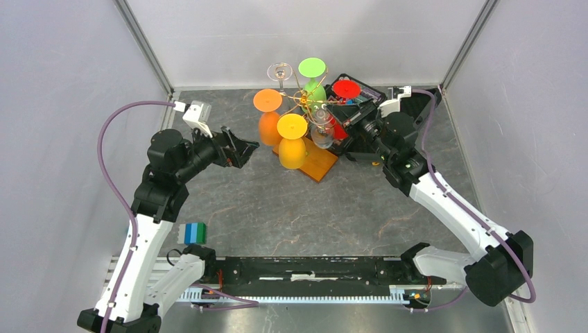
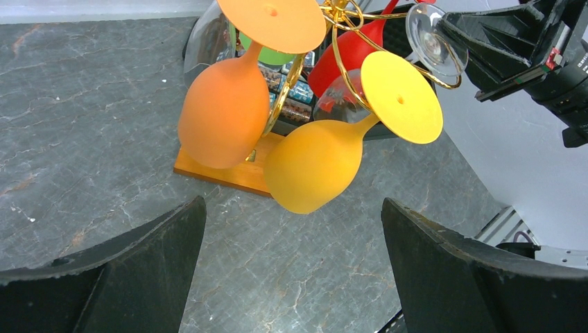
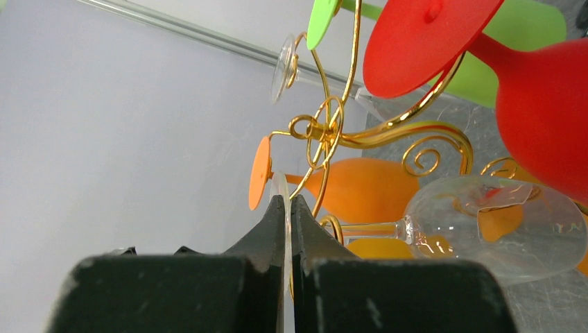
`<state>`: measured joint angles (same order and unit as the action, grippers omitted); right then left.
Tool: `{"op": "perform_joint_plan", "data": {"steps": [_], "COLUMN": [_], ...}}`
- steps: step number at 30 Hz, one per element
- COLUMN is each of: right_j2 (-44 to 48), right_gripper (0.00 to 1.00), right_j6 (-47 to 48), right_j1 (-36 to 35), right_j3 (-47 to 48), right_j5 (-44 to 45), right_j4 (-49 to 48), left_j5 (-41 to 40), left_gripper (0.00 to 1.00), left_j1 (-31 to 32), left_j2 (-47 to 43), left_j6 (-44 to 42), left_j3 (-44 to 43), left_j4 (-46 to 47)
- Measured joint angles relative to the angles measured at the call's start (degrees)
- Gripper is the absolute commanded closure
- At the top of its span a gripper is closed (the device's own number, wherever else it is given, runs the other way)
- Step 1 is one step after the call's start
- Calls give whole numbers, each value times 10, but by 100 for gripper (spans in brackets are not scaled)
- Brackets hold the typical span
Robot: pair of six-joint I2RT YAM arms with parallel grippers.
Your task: Take the wine glass off the wine glass rack
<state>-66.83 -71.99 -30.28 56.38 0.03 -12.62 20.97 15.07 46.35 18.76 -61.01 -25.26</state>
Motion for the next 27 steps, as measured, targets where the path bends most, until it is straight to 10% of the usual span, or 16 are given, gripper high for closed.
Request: {"op": "perform_joint_plan", "data": {"steps": [27], "right_j2": [66], "right_gripper": [100], "right_j6": [27], "right_j1": [-4], "right_j3": [20], "right_j5": [120], "right_j4": [49], "left_j5": [55], "left_gripper": [0], "left_j1": [0], "left_j2": [-12], "left_j6": [1], "left_j3": [2], "left_j4": [42]}}
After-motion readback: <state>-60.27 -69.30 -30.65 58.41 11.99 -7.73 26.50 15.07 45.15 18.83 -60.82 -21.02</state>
